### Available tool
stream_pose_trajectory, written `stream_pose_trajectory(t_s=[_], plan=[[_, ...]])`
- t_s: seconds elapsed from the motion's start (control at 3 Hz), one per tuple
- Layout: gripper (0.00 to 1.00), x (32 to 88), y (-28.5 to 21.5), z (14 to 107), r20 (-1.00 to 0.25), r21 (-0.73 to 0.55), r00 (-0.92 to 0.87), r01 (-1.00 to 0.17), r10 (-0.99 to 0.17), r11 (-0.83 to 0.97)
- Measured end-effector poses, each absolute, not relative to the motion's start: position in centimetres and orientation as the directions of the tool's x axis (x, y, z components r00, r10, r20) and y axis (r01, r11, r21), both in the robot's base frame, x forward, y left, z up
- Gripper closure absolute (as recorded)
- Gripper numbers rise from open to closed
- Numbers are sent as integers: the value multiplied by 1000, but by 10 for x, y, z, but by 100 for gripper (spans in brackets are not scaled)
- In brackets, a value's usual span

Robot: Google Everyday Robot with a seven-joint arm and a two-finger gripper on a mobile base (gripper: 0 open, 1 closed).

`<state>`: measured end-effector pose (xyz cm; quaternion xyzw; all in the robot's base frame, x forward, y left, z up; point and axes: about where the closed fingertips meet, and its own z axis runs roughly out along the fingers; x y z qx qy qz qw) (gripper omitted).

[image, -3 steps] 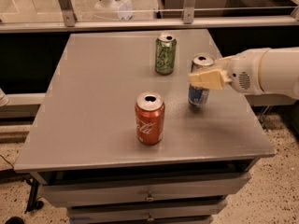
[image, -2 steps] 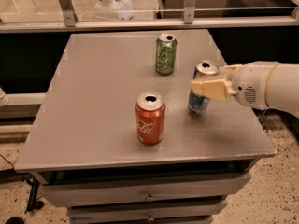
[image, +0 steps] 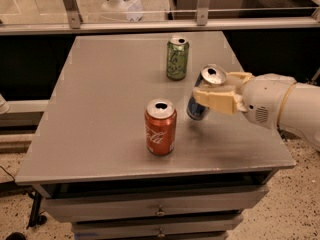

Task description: Move redbull can near coke can

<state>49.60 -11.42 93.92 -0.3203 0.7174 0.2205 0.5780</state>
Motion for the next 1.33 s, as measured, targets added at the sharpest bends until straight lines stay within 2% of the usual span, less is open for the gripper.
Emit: stream_pose_trajectory(t_s=[1.0,1.33], plan=[[100,466,-105,919,-959,-78,-65,-875,-275,478],[83,460,-98,912,-953,-70,-56,-914,-297,398]])
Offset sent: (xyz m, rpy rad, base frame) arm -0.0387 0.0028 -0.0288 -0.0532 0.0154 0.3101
